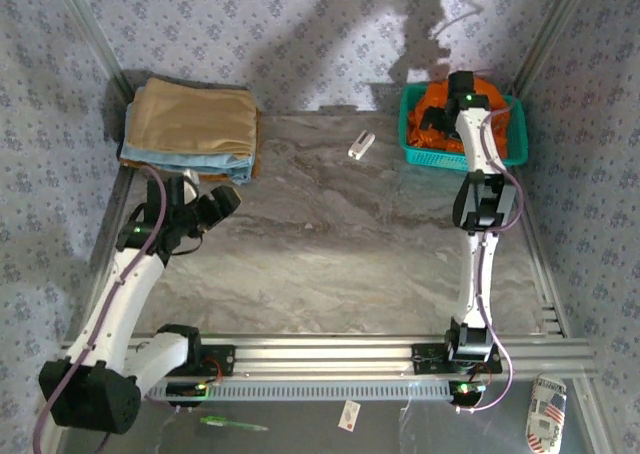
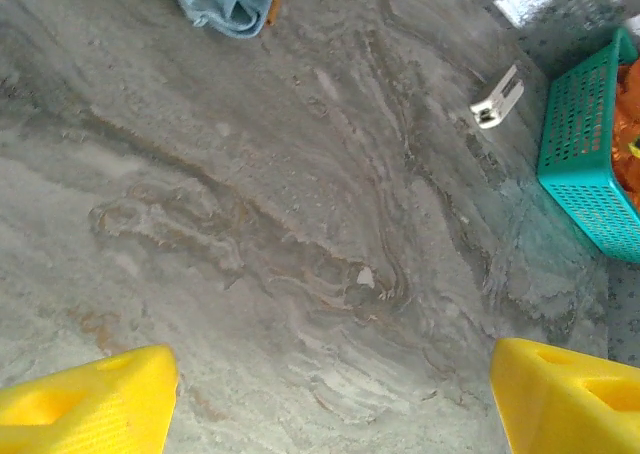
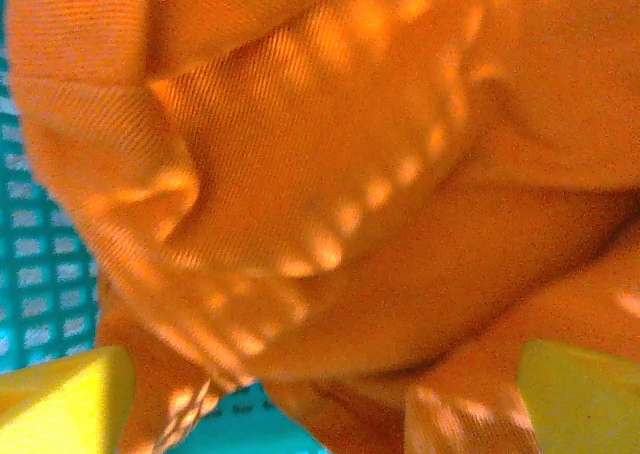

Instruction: Fold and stack the trousers

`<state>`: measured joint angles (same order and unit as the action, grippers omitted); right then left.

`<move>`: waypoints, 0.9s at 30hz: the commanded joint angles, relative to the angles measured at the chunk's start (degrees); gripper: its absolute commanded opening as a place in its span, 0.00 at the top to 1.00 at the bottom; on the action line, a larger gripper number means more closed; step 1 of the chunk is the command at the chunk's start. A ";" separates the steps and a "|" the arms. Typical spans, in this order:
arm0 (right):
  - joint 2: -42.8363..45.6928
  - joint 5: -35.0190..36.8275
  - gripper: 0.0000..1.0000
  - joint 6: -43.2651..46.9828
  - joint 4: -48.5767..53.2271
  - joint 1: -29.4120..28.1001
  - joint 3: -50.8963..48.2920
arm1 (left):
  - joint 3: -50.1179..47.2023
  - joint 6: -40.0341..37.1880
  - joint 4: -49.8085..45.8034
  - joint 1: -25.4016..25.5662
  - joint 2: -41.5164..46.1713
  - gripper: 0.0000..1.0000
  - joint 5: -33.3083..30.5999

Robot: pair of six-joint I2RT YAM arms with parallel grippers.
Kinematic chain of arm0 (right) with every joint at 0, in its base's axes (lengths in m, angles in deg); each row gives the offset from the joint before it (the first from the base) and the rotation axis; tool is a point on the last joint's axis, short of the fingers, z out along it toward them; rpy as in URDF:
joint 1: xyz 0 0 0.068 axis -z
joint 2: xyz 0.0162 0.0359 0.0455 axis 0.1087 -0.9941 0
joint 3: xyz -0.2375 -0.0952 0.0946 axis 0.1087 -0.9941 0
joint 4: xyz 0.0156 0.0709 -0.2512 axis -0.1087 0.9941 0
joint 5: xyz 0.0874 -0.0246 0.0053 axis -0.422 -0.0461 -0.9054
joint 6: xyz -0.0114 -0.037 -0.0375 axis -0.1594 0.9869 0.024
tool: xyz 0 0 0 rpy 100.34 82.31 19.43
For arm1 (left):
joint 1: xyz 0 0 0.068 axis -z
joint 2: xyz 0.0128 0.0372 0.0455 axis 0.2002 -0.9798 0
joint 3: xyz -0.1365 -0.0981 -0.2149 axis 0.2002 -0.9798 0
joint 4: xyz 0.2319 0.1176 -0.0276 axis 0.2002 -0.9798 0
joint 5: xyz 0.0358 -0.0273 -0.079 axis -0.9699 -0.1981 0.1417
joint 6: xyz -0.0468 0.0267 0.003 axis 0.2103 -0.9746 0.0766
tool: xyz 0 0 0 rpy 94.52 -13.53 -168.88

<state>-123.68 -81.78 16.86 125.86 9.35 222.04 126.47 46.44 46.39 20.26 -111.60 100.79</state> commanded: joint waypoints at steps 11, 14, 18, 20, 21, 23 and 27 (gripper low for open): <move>-10.01 0.26 0.71 3.23 4.14 1.23 8.62 | 4.60 -3.72 1.07 0.51 -7.56 0.20 -0.16; -8.97 -1.65 1.00 2.90 4.66 1.32 9.56 | 5.52 -4.97 0.46 0.56 -8.88 0.23 1.21; -3.26 0.17 1.00 0.97 3.66 1.01 8.97 | 5.83 -5.62 0.10 0.53 -9.11 0.28 2.59; 1.03 2.49 1.00 0.59 2.34 -0.05 7.23 | 5.47 -5.47 0.47 0.61 -8.35 0.30 2.75; 3.62 3.81 1.00 0.67 1.31 -0.89 5.67 | 5.21 -5.35 0.67 0.75 -7.83 0.31 2.88; 8.59 6.69 1.00 1.15 -0.80 -2.62 2.69 | 4.80 -5.02 0.90 0.95 -6.53 0.33 2.71; 16.95 15.06 1.00 2.25 -4.11 -5.72 -1.42 | 3.39 -4.39 0.94 2.20 -3.15 0.34 1.68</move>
<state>-115.97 -73.28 18.61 126.06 6.27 221.06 130.21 42.04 46.76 21.61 -118.11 102.12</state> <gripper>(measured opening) 0.051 0.660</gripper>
